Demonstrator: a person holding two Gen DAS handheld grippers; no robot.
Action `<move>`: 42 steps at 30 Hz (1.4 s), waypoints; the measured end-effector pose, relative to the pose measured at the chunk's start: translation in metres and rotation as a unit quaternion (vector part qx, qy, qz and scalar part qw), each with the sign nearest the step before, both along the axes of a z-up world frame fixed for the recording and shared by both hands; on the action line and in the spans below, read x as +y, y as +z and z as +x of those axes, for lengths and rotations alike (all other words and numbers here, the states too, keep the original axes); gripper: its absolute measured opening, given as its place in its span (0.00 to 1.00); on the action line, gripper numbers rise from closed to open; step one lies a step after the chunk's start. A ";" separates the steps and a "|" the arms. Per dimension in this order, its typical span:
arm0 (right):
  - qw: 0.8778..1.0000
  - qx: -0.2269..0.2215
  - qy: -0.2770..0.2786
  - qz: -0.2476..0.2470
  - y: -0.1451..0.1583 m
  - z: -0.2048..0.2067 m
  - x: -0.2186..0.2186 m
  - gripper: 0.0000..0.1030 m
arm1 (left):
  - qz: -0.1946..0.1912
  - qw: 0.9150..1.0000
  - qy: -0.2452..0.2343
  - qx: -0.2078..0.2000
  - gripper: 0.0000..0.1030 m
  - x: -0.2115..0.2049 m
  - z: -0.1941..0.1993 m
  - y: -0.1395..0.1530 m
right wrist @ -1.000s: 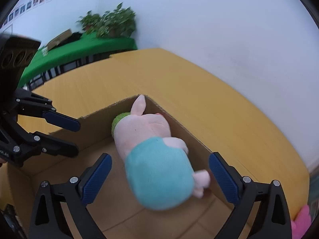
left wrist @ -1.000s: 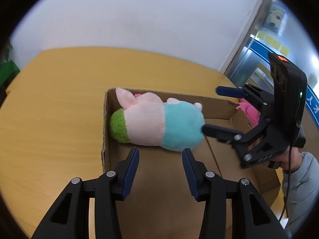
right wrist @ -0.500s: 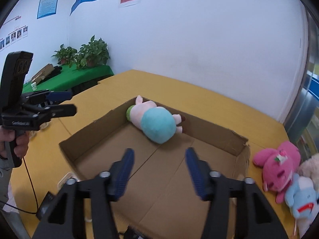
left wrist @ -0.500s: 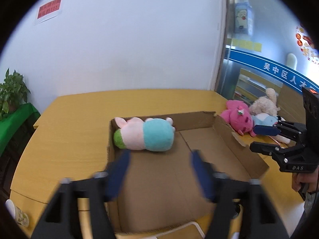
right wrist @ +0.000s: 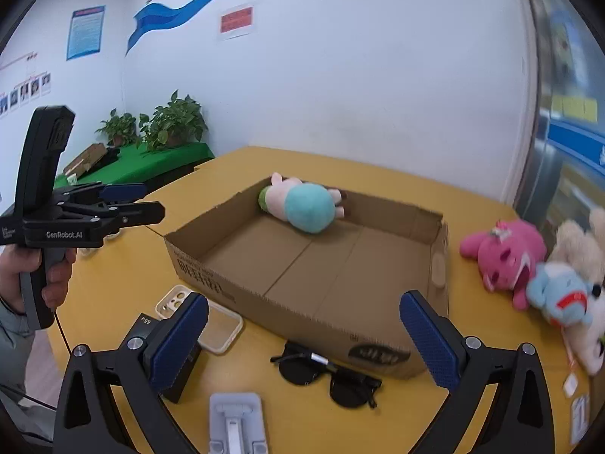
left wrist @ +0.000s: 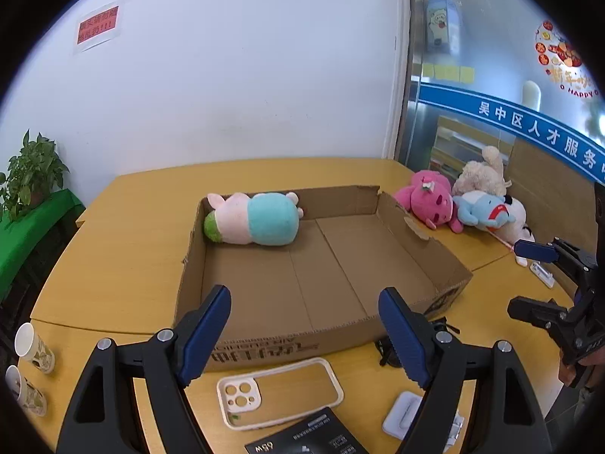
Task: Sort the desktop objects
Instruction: 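Withdraw both tools from the box toward the grey phone stand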
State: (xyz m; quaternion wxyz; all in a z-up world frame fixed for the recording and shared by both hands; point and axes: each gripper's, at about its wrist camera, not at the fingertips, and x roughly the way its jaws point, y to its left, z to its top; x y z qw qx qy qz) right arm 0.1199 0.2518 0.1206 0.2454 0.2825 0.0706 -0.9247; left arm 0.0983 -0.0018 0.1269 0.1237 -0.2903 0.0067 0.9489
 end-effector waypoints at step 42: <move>0.961 -0.274 -0.012 0.040 -0.141 -0.357 -0.140 0.91 | 0.010 0.992 -0.003 -0.127 0.78 -0.025 -0.102 -0.113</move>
